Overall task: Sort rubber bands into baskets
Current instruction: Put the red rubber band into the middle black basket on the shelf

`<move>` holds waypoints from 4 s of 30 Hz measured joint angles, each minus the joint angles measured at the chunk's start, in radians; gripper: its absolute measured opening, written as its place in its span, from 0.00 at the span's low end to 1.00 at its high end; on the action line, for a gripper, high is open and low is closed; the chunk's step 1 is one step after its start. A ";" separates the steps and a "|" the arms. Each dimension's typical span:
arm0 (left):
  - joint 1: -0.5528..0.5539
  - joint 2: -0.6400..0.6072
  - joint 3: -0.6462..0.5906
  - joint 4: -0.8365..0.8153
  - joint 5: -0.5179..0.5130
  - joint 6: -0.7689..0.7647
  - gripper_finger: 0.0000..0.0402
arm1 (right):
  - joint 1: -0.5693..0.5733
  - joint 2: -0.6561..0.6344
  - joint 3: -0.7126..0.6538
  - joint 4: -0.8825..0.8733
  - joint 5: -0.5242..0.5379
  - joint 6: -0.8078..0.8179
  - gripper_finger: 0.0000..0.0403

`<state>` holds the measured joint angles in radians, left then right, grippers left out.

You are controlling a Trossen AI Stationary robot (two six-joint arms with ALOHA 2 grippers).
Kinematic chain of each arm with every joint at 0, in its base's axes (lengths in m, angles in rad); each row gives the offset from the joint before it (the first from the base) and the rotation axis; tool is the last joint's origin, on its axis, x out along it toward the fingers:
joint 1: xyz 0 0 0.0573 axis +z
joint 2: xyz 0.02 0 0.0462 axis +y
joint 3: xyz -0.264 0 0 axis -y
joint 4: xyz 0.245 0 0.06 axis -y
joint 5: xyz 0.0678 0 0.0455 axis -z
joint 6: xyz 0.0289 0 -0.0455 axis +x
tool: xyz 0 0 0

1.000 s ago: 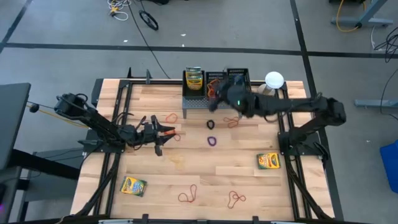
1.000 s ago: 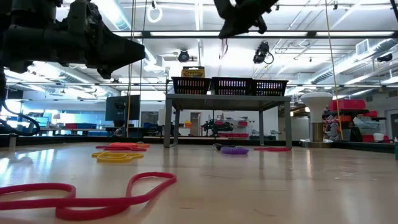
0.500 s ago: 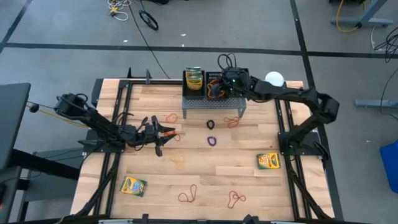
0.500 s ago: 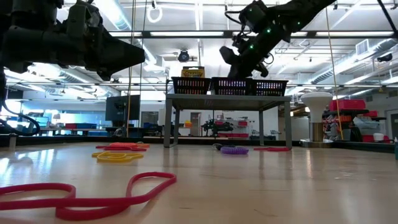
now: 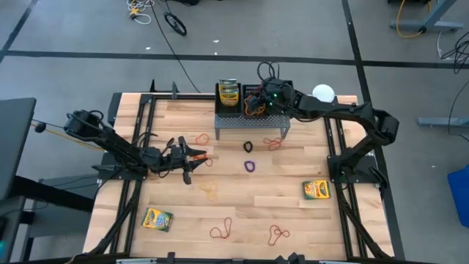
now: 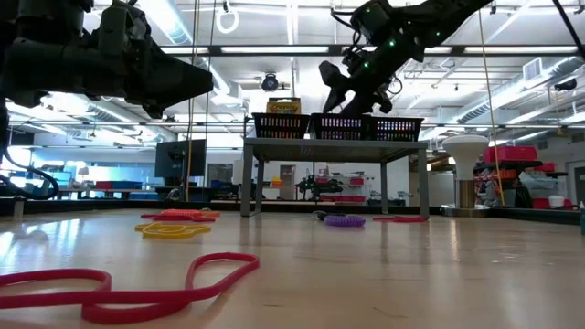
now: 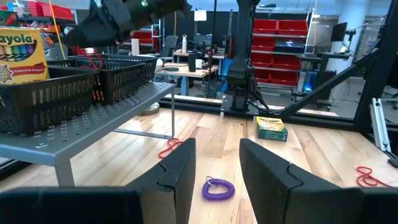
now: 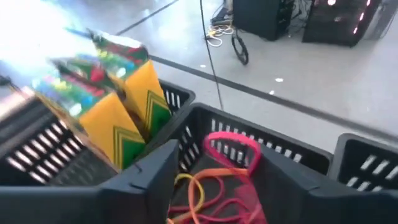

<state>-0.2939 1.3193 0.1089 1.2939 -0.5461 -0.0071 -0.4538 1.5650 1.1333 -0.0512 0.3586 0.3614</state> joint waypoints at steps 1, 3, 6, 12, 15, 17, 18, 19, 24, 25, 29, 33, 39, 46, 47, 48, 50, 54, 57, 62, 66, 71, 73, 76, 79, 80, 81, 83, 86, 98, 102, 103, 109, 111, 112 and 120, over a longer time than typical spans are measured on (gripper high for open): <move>0.000 0.000 0.000 0.000 0.000 0.000 0.33 | -0.002 0.000 0.009 -0.004 -0.010 0.032 0.54; 0.000 0.000 0.000 0.000 0.000 0.000 0.33 | -0.005 0.000 0.037 -0.024 -0.048 0.079 0.59; 0.000 0.000 0.000 0.000 0.000 0.000 0.33 | -0.006 -0.001 0.085 -0.102 -0.066 0.106 0.63; 0.000 0.000 0.000 0.000 0.000 0.000 0.33 | -0.017 -0.001 0.164 -0.307 -0.080 0.131 0.64; 0.000 0.000 0.000 0.000 0.000 -0.001 0.33 | -0.017 0.000 0.200 -0.394 -0.120 0.140 0.64; 0.000 0.000 0.000 0.000 0.000 -0.004 0.33 | -0.016 -0.001 0.232 -0.436 -0.133 0.140 0.64; 0.000 0.000 0.000 0.000 0.000 -0.004 0.33 | -0.015 -0.001 0.245 -0.455 -0.139 0.140 0.64; 0.000 0.000 0.000 0.000 0.000 -0.004 0.33 | -0.015 -0.001 0.256 -0.478 -0.144 0.140 0.64; 0.000 0.000 0.000 0.000 0.000 -0.004 0.33 | -0.017 -0.002 0.291 -0.521 -0.155 0.142 0.64; 0.000 0.000 0.000 0.000 0.000 -0.004 0.33 | -0.016 -0.001 0.290 -0.524 -0.162 0.138 0.64; 0.000 0.000 0.000 0.000 0.000 -0.005 0.33 | 0.003 0.017 0.285 -0.469 -0.214 0.118 0.64; 0.000 0.000 0.000 0.001 0.000 -0.008 0.33 | 0.024 0.049 0.283 -0.426 -0.261 0.110 0.64; 0.000 0.000 0.000 0.001 0.004 -0.021 0.33 | 0.044 0.076 0.282 -0.458 -0.152 0.038 0.72; 0.000 0.000 0.000 0.000 0.004 -0.022 0.33 | 0.080 0.068 0.282 -0.404 -0.031 -0.164 0.83; 0.000 0.000 0.000 0.000 0.004 -0.020 0.33 | 0.084 0.068 0.283 -0.401 -0.006 -0.192 0.83; 0.000 0.000 0.000 0.000 0.004 -0.019 0.33 | 0.087 0.068 0.283 -0.401 0.018 -0.220 0.83; 0.000 0.000 0.000 0.000 0.004 -0.019 0.33 | 0.087 0.068 0.282 -0.394 0.048 -0.258 0.82; 0.000 0.000 0.000 -0.001 -0.001 -0.019 0.33 | 0.074 0.071 0.283 -0.395 0.031 -0.228 0.80; 0.000 0.000 0.000 -0.002 -0.002 -0.019 0.33 | 0.044 0.071 0.283 -0.464 -0.015 -0.132 0.83; 0.000 0.000 0.000 -0.002 -0.002 -0.029 0.33 | 0.037 0.072 0.283 -0.508 -0.020 -0.201 0.89; 0.000 0.000 0.000 -0.002 -0.003 -0.029 0.33 | 0.082 0.072 0.283 -0.453 -0.027 -0.349 0.93; 0.000 0.000 0.000 -0.004 -0.004 -0.035 0.33 | 0.119 0.072 0.283 -0.382 -0.016 -0.417 0.93; 0.000 0.000 0.000 -0.005 -0.004 -0.037 0.33 | 0.124 0.072 0.283 -0.392 0.027 -0.454 0.93; 0.000 0.000 0.000 -0.007 -0.003 -0.037 0.33 | 0.126 0.072 0.283 -0.422 0.097 -0.517 0.93; 0.000 0.000 0.000 -0.009 -0.003 -0.037 0.33 | 0.130 0.072 0.283 -0.435 0.171 -0.607 0.93; 0.000 0.000 0.000 -0.010 -0.003 -0.037 0.33 | 0.135 0.072 0.283 -0.435 0.199 -0.649 0.93; 0.000 0.000 0.000 -0.010 -0.003 -0.037 0.33 | 0.142 0.072 0.283 -0.433 0.231 -0.695 0.93; 0.000 0.000 0.000 -0.010 -0.003 -0.037 0.33 | 0.161 0.072 0.283 -0.411 0.290 -0.788 0.93; 0.000 0.000 0.000 -0.011 -0.003 -0.038 0.33 | 0.189 0.072 0.283 -0.360 0.345 -0.899 0.93; 0.000 0.000 0.000 -0.012 -0.003 -0.036 0.33 | 0.203 0.086 0.283 -0.346 0.278 -0.878 0.93; 0.000 0.000 0.000 -0.012 -0.001 -0.046 0.33 | 0.146 0.095 0.281 -0.401 0.119 -0.665 0.93; 0.000 0.000 0.000 -0.011 0.002 -0.051 0.33 | 0.133 0.095 0.281 -0.408 0.083 -0.610 0.93; -0.001 0.000 0.000 -0.012 0.004 -0.056 0.33 | 0.069 0.085 0.281 -0.426 -0.031 -0.384 0.92; -0.001 0.000 0.000 -0.014 0.004 -0.055 0.33 | 0.033 0.083 0.281 -0.447 -0.102 -0.268 0.89; 0.000 0.000 0.000 -0.014 0.002 -0.055 0.33 | 0.016 0.083 0.281 -0.464 -0.126 -0.212 0.87; 0.000 0.000 0.000 -0.015 -0.003 -0.046 0.33 | -0.028 0.082 0.281 -0.484 -0.177 -0.078 0.50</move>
<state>-0.2935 1.3193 0.1093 1.2793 -0.5491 -0.0528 -0.4816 1.6473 1.4147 -0.5348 0.1814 0.2836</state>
